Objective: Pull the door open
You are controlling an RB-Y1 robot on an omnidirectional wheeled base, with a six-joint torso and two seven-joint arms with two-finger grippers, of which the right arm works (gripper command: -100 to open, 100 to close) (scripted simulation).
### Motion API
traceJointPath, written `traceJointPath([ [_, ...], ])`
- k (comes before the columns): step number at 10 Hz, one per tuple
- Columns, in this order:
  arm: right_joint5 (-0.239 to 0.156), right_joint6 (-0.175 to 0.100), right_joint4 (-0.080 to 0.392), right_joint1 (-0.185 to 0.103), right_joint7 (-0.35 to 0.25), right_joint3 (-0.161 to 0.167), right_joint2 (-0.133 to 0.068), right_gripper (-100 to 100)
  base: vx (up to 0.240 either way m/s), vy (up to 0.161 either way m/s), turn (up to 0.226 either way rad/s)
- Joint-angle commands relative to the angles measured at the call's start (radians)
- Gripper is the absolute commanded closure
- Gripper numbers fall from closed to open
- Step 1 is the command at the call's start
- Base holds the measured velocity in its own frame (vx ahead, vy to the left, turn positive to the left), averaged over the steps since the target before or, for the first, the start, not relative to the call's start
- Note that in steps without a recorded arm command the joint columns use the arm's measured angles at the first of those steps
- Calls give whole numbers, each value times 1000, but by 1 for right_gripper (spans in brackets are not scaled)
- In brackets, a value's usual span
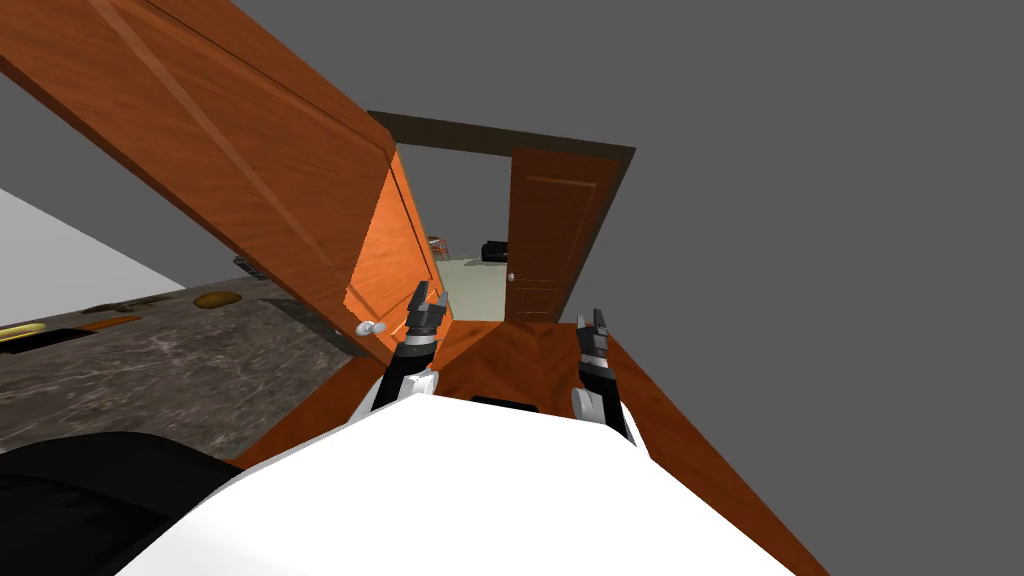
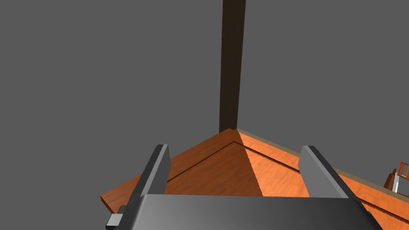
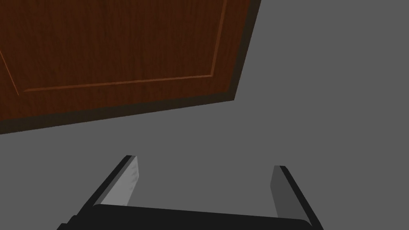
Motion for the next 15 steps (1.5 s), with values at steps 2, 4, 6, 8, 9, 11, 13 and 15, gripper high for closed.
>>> traceJointPath([
  [2, -24, -13, 46, -14, -49, -5, -10, -100, 94, 21, 114],
  [4, -44, -25, 88, -28, -89, -11, -17, -100, 102, 18, 120],
  [6, -64, -36, 130, -43, -129, -16, -24, -100, 103, 17, 132],
  [8, -87, -49, 176, -59, -173, -22, -30, -100, 82, 13, 135],
  [9, -98, -55, 199, -66, -194, -25, -33, -100, 92, 10, 148],
  [11, -120, -68, 245, -82, -238, -31, -39, -100, 108, 22, 128],
  [13, -144, -81, 294, -99, -285, -38, -44, -100, 118, 5, 139],
  [15, -168, -94, 343, -116, -332, -44, -49, -100, 112, 3, 140],
])
